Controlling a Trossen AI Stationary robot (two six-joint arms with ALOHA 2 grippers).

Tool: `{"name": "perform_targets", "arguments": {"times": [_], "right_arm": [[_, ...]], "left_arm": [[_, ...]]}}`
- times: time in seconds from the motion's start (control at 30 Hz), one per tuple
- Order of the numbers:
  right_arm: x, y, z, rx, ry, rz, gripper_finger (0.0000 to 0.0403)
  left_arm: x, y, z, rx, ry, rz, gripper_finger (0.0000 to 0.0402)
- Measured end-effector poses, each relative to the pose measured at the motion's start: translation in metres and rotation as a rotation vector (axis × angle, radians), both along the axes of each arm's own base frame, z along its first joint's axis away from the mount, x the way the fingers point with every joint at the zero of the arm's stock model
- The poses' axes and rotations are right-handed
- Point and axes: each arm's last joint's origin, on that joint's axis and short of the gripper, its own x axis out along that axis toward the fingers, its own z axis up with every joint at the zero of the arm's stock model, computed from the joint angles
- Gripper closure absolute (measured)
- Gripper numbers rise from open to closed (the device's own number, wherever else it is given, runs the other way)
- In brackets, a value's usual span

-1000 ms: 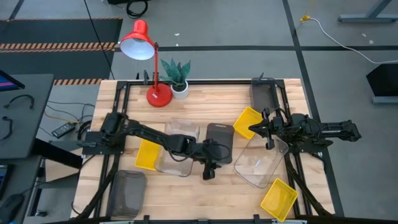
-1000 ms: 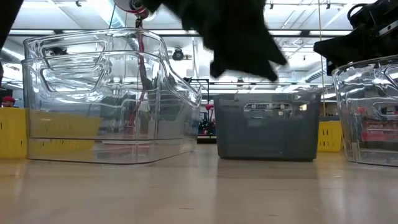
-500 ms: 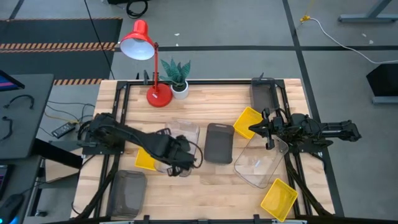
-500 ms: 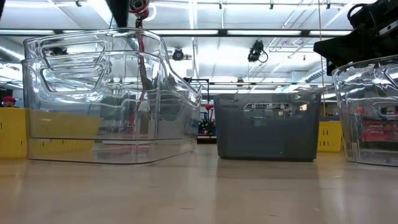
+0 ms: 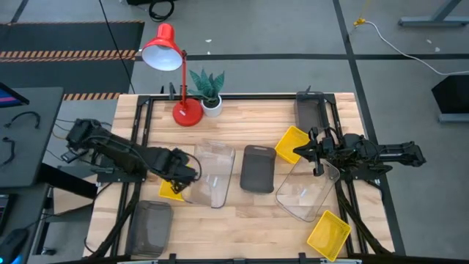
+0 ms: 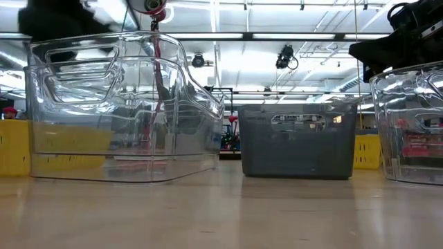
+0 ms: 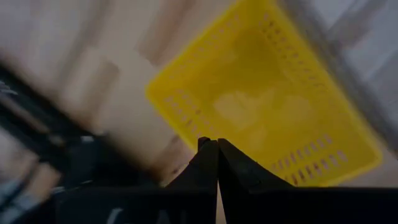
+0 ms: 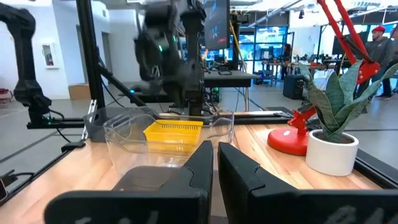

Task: Stack baskets by color
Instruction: Adjust the middle left yellow bin on the table

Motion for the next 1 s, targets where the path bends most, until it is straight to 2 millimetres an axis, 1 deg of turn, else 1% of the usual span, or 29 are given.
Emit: {"name": "perform_targets", "arguments": {"times": [0.1,0.17,0.3,0.47,0.63,0.87,1.0], "right_arm": [[0.0,0.0,0.0,0.0,-0.001,0.0,0.0373],[0.0,0.0,0.001,0.0,-0.005,-0.001,0.0373],[0.0,0.0,0.001,0.0,-0.006,-0.001,0.0373],[0.0,0.0,0.001,0.0,-0.006,0.0,0.0373],[0.0,0.0,0.001,0.0,-0.006,-0.001,0.0373],[0.0,0.0,0.001,0.0,-0.006,-0.001,0.0373],[0.0,0.0,0.001,0.0,-0.006,-0.001,0.0373]], "left_arm": [[-0.001,-0.002,-0.03,-0.103,-0.086,0.001,0.0396],[0.0,-0.003,-0.047,-0.162,-0.14,-0.001,0.0397],[0.005,-0.004,-0.064,-0.21,-0.275,0.004,0.0396],[0.018,-0.005,-0.064,-0.199,-0.435,0.006,0.0396],[0.027,-0.001,-0.062,-0.175,-0.53,0.023,0.0397],[0.031,0.005,-0.059,-0.132,-0.564,0.051,0.0394],[0.032,0.005,-0.045,-0.125,-0.552,0.037,0.0398]]}}
